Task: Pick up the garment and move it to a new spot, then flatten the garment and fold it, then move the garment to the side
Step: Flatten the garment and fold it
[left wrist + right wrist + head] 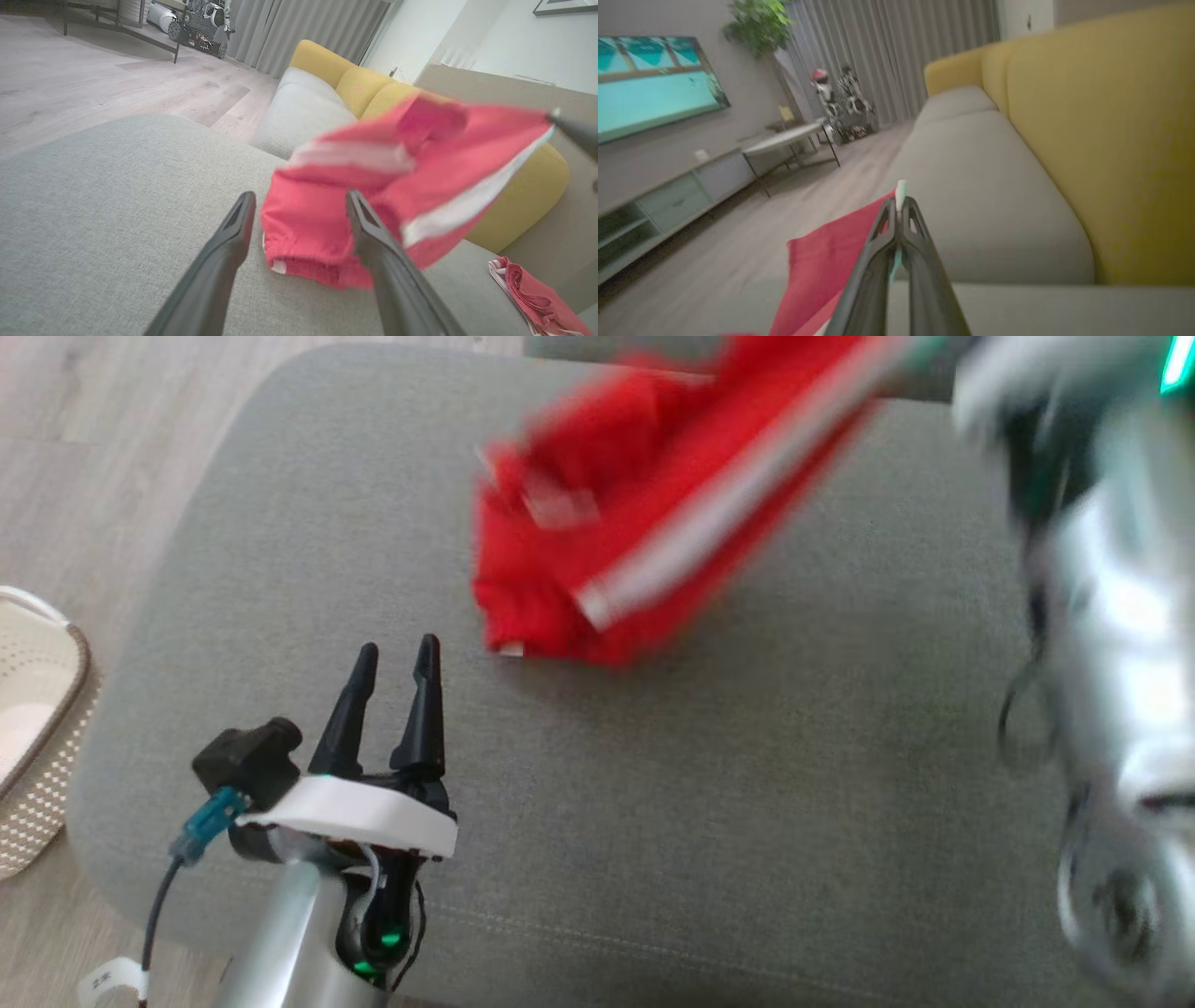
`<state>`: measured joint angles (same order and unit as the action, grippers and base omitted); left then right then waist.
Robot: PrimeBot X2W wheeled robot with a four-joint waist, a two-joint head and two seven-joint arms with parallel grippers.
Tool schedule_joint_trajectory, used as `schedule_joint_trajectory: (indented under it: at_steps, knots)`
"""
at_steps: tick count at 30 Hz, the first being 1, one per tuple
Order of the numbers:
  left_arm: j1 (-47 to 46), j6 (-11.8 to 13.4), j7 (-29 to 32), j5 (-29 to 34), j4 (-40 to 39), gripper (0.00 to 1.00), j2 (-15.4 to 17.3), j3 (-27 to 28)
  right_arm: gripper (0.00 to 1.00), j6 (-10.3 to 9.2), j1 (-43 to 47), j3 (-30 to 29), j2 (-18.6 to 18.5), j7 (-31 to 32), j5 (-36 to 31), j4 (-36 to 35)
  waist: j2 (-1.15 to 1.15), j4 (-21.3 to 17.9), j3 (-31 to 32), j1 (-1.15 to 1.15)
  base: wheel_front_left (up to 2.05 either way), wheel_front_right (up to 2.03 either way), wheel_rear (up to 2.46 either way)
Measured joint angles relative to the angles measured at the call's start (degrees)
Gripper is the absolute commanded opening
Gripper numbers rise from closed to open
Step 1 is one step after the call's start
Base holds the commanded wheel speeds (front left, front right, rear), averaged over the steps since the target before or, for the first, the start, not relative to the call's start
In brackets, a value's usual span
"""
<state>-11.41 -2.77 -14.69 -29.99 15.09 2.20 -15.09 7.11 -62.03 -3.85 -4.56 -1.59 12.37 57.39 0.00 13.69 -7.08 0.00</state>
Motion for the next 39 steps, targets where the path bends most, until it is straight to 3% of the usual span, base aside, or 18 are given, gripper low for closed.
schedule_joint_trajectory:
  at_steps: [6, 17, 25, 26, 27, 32, 39]
  knots:
    - [-0.5, -0.5, 0.0, 1.0, 0.0, 1.0, 0.0, 1.4, 0.0, 0.0, 16.8, -6.8, 0.2, -2.6, -2.4, 3.0, 0.0, -2.2, -2.3, 0.0, 0.0, 0.0, 0.0]
    - [-2.1, -1.4, 0.0, 2.3, 0.5, 1.0, 0.0, 2.6, 0.0, 0.0, 20.7, -15.5, 0.3, -4.4, -6.7, -1.2, 0.0, -6.6, -3.5, 0.0, 0.0, 0.0, 0.0]
    - [-2.1, -1.8, 0.0, 2.6, 1.5, 1.0, 0.0, 2.0, 0.0, 0.0, 26.4, -15.9, 0.9, 1.5, -6.1, -6.4, 0.0, -7.0, -1.5, 0.0, 0.0, 0.0, 0.0]
    - [-2.1, -1.8, 0.0, 2.6, 1.6, 1.0, 0.0, 1.9, 0.24, 0.0, 27.1, -15.3, 1.0, 2.2, -5.5, -7.2, 0.0, -7.0, -1.2, 0.0, 0.0, 0.0, 0.0]
    - [-2.1, -1.8, 0.0, 2.7, 1.8, 1.0, 0.0, 1.8, 1.0, 0.0, 27.8, -15.0, 1.1, 2.7, -5.0, -8.0, 0.0, -7.0, -0.9, 0.0, 0.0, 0.0, 0.0]
    - [-1.8, -1.8, 0.0, 2.7, 1.9, 1.0, 0.0, 1.1, 1.0, 0.0, 31.8, -10.0, 1.2, 3.1, -2.6, -13.9, 0.0, -7.1, 0.9, 0.0, 0.0, 0.0, 0.0]
    - [0.3, -1.7, 0.0, 3.2, 1.9, 1.0, 0.0, -0.6, 1.0, 0.0, 40.8, -3.6, 1.2, -1.3, -2.8, -26.7, 0.0, -8.1, 3.6, 0.0, 0.0, 0.0, 0.0]
